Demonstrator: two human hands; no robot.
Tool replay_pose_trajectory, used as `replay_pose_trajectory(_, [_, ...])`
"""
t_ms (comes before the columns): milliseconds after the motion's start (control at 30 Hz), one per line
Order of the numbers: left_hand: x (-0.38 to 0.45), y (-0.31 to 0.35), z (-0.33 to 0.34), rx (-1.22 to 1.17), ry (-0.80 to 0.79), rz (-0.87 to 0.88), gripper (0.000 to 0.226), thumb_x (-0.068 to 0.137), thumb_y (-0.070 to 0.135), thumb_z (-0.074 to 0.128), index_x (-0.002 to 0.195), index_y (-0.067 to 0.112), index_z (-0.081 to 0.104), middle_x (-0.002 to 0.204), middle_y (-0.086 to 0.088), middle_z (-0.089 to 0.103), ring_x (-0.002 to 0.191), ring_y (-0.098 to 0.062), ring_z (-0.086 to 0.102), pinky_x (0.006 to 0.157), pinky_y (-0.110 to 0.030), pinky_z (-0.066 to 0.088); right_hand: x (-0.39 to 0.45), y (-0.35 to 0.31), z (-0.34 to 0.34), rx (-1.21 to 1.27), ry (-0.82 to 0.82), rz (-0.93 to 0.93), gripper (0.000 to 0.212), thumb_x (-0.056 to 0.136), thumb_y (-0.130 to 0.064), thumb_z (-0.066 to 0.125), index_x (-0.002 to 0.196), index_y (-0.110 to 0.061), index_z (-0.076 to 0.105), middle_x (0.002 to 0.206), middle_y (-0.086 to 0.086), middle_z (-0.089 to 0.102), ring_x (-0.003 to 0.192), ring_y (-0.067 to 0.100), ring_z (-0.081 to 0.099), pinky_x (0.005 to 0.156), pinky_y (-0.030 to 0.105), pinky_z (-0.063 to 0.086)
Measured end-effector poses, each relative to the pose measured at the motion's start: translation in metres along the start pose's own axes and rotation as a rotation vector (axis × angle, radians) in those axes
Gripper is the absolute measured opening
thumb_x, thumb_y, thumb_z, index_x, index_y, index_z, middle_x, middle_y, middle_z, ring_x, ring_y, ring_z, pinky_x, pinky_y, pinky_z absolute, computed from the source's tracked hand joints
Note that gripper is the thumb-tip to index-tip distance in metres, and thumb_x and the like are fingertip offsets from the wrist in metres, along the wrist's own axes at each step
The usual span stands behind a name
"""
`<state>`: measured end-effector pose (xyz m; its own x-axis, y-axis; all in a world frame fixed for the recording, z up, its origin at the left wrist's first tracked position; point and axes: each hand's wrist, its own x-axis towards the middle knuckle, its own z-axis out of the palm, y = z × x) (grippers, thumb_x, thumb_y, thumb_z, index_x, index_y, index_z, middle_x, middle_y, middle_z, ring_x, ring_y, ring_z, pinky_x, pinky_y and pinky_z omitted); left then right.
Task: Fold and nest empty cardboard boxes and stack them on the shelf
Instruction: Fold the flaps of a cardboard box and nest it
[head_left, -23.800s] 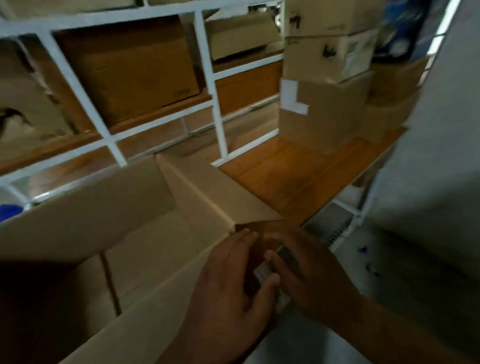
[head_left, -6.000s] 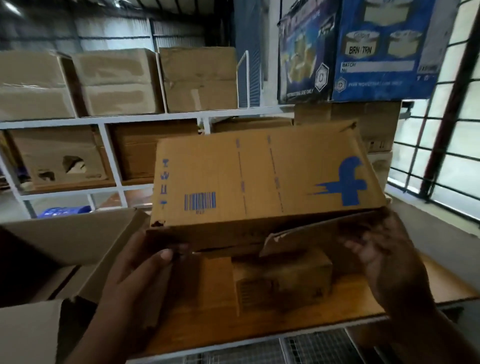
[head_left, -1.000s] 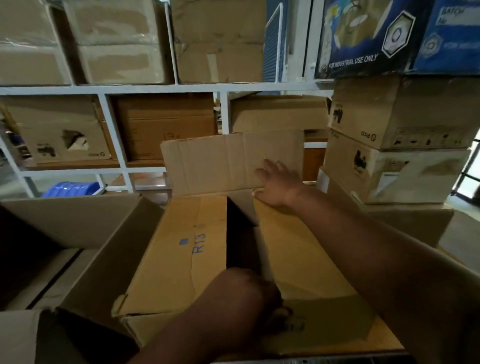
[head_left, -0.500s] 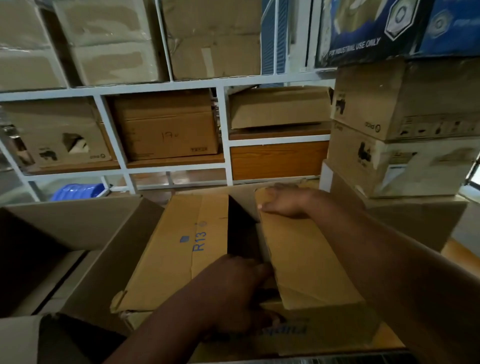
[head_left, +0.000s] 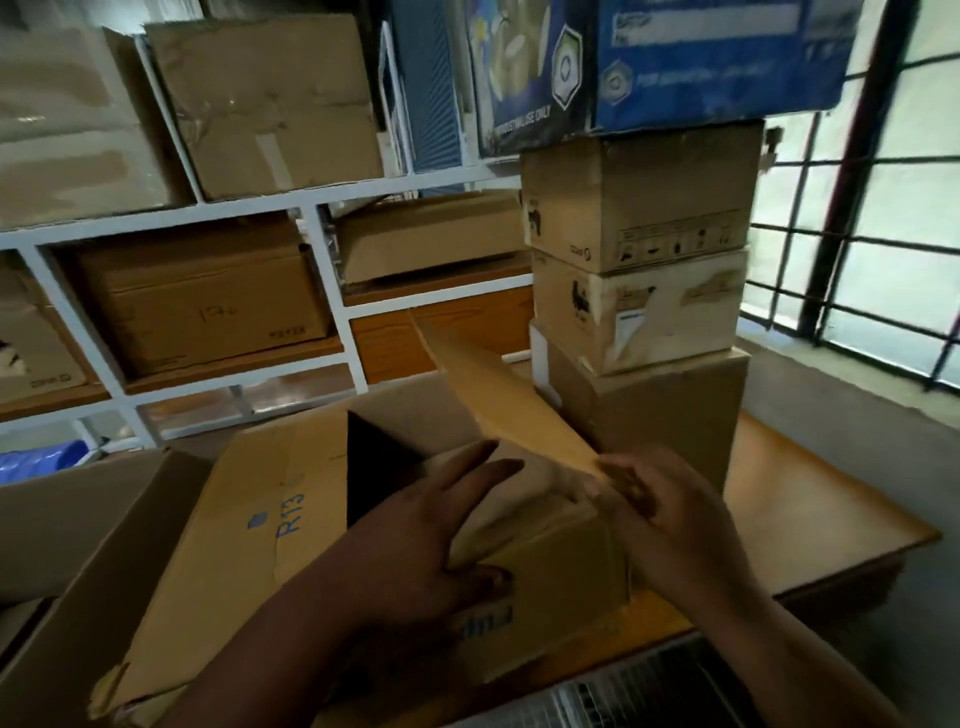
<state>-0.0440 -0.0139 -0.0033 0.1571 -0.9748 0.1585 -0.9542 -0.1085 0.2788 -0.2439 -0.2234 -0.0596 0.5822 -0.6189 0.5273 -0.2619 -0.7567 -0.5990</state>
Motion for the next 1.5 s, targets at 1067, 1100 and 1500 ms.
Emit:
replay_pose_trajectory(1067, [-0.042, -0.023, -0.024, 0.561, -0.264, -0.185, 0.058, 0.096, 0.066, 0.058, 0.062, 0.022, 0.041, 0.061, -0.001, 0.047, 0.058, -0.023, 0.047, 0.065, -0.038, 0.048, 0.019, -0.122, 0.049, -0.483, -0.875, -0.636, 0.039, 0.102, -0.064, 0.052, 0.133, -0.042, 0.058, 0.129, -0.01, 0.063, 0.111, 0.02, 0.062, 0.09, 0.041, 0.052])
replay_pose_trajectory(1100, [-0.049, -0.025, -0.025, 0.616, -0.243, -0.187, 0.056, 0.097, 0.064, 0.057, 0.063, 0.022, 0.041, 0.062, 0.0, 0.047, 0.06, -0.023, 0.048, 0.069, -0.038, 0.049, 0.016, -0.131, 0.057, -0.455, -0.876, -0.66, 0.029, 0.103, -0.056, 0.055, 0.125, -0.038, 0.06, 0.124, -0.007, 0.064, 0.106, 0.021, 0.062, 0.087, 0.041, 0.054])
replay_pose_trajectory(1500, [-0.174, -0.03, -0.068, 0.727, 0.034, -0.724, 0.05, 0.098, 0.064, 0.055, 0.138, 0.035, 0.064, 0.154, -0.001, 0.049, 0.157, -0.028, 0.024, 0.123, -0.075, 0.013, 0.02, -0.133, 0.097, -0.325, -0.85, -0.705, 0.022, 0.106, -0.065, 0.041, 0.119, -0.053, 0.052, 0.117, -0.019, 0.062, 0.109, 0.004, 0.062, 0.087, 0.032, 0.052])
